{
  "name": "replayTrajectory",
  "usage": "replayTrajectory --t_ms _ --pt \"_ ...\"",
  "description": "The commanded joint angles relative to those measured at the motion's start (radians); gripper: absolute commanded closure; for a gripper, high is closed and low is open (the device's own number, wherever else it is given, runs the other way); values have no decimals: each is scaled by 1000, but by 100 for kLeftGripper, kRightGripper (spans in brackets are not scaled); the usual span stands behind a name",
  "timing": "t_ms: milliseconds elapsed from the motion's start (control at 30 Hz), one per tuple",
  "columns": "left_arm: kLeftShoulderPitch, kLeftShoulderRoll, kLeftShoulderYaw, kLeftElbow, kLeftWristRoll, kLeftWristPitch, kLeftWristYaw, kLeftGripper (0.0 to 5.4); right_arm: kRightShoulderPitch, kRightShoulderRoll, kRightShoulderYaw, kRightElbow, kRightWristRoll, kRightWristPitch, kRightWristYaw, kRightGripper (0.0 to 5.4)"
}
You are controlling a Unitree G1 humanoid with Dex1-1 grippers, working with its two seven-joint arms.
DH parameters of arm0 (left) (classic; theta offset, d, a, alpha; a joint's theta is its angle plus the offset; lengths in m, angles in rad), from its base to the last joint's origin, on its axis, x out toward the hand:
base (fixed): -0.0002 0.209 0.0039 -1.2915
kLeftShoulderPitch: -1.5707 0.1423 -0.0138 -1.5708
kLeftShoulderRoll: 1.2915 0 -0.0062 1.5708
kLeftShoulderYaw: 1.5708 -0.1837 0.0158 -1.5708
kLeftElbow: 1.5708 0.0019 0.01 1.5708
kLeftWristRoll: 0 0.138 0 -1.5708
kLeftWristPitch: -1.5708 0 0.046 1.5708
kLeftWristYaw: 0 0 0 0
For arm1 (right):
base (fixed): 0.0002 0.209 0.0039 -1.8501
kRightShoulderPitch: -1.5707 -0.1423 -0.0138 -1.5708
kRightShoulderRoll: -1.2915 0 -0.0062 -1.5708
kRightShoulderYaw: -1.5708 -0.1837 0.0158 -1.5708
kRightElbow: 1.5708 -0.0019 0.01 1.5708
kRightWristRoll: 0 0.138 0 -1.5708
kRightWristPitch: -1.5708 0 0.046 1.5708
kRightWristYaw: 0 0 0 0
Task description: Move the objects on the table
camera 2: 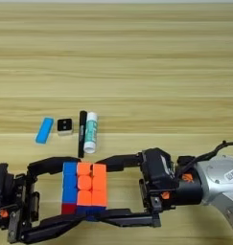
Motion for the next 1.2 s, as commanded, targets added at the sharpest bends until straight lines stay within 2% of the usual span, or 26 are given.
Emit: replayTrajectory --t_ms 33,200,567,600,833,1100,1200 --pt "6 11 -1 -1 -7 1 -8 171 -12 -11 -2 -14 12 12 -8 206" --pt "9 11 6 1 -10 -1 -8 204 -13 -8 4 -6 9 10 -5 206" --pt "17 8 18 1 -13 -5 -4 208 -15 -1 10 11 3 7 -15 206" --pt "18 7 20 1 -15 -6 -3 208 -17 1 11 13 3 8 -19 170" --pt "20 1 30 14 -15 -9 -3 211 -43 11 24 26 3 16 -47 96" --pt "24 -11 38 29 -7 -18 5 211 -56 27 3 25 60 38 -78 9" --pt "27 -22 64 67 -5 -32 14 211 -60 30 -18 29 90 38 -90 1"
